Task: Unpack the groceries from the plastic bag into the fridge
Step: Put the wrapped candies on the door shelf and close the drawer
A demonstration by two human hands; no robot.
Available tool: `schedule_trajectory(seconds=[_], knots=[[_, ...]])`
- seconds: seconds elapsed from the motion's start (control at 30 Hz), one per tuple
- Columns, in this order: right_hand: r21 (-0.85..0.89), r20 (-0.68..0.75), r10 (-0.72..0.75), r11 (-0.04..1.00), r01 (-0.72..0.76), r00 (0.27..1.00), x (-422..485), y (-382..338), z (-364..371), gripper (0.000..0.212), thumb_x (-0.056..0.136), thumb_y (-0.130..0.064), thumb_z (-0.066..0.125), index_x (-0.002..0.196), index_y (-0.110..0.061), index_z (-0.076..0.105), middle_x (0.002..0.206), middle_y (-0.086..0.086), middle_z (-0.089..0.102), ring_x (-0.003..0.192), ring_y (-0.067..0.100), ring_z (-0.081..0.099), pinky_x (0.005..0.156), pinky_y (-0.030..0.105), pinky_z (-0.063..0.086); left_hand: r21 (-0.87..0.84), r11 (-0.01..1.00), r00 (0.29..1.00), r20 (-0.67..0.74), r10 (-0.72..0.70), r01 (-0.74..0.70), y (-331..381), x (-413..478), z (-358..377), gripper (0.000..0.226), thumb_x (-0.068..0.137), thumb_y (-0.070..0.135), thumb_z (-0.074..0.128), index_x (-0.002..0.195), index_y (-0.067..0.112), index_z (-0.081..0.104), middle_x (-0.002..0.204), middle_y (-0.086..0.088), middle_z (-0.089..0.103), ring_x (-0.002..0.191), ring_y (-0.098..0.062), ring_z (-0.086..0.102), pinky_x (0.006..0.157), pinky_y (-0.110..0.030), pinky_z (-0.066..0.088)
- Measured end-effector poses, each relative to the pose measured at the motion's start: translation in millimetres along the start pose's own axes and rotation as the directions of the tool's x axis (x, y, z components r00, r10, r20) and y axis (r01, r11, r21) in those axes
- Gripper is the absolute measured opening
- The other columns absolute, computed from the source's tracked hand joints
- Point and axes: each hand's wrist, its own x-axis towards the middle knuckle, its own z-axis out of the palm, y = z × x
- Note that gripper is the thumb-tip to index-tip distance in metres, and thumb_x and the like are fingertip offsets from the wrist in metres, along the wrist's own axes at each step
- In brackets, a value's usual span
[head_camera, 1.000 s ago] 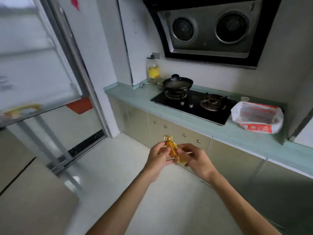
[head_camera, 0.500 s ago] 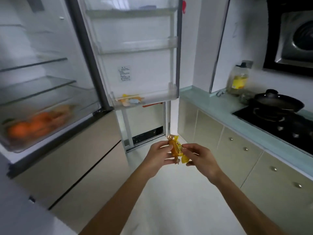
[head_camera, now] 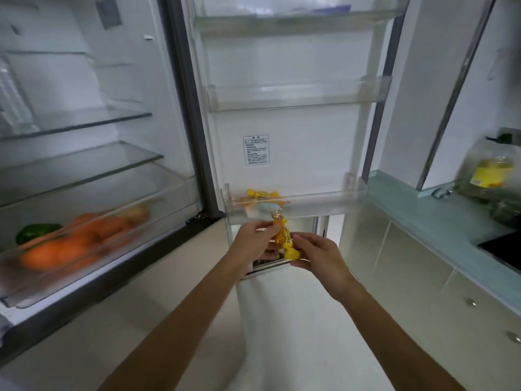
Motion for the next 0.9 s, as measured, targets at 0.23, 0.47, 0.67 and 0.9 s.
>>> schedule_trajectory(seconds=[0.23, 0.47, 0.67, 0.9], knots=[[-0.151, 0.104, -0.163, 0.973, 0.177, 0.981, 138.0, -65.0, 10.2, 0.025, 0.086, -0.015, 0.072, 0.11, -0.012, 0.069, 0.096, 0.006, 0.072, 0.078, 0.012, 0.072, 0.067, 0.027, 0.06, 0.05, 0.989, 0.979, -0.141, 0.145, -0.139, 70.6, 109.7, -21.3, 0.026, 0.096, 0.018, 0.061, 0.12, 0.007, 0.063, 0.103, -0.016, 0.073, 0.085, -0.03, 0.074, 0.075, -0.043, 0.063], [-0.678, 0.227, -0.287, 0.639, 0.363, 0.931, 243.5, -77.0, -33.6, 0.021, 0.083, -0.014, 0.073, 0.101, -0.024, 0.069, 0.09, -0.014, 0.068, 0.074, -0.001, 0.062, 0.067, 0.004, 0.045, 0.545, 0.825, 0.971, -0.075, 0.229, -0.152, 61.6, 205.1, -29.0, 0.025, 0.085, 0.027, 0.075, 0.106, 0.016, 0.073, 0.09, -0.001, 0.075, 0.076, -0.014, 0.073, 0.07, -0.022, 0.059], [-0.773, 0.346, -0.141, 0.517, 0.367, 0.928, 272.4, -63.9, -57.4, 0.019, 0.082, -0.008, 0.074, 0.1, -0.014, 0.072, 0.099, -0.002, 0.068, 0.088, 0.009, 0.064, 0.077, 0.009, 0.047, 0.769, 0.611, 0.969, 0.041, 0.246, -0.187, 42.5, 231.1, -29.4, 0.027, 0.083, 0.03, 0.076, 0.104, 0.015, 0.069, 0.095, 0.006, 0.064, 0.081, -0.003, 0.061, 0.068, -0.012, 0.049], [-0.812, 0.26, -0.137, 0.504, 0.293, 0.956, 254.0, -60.6, -55.1, 0.014, 0.088, -0.017, 0.067, 0.1, -0.018, 0.073, 0.091, -0.007, 0.069, 0.086, 0.009, 0.065, 0.08, 0.017, 0.046, 0.78, 0.572, 0.937, 0.051, 0.345, -0.253, 41.4, 210.6, -38.6, 0.015, 0.092, 0.022, 0.065, 0.106, 0.018, 0.069, 0.098, 0.005, 0.069, 0.086, -0.006, 0.063, 0.081, -0.022, 0.053]])
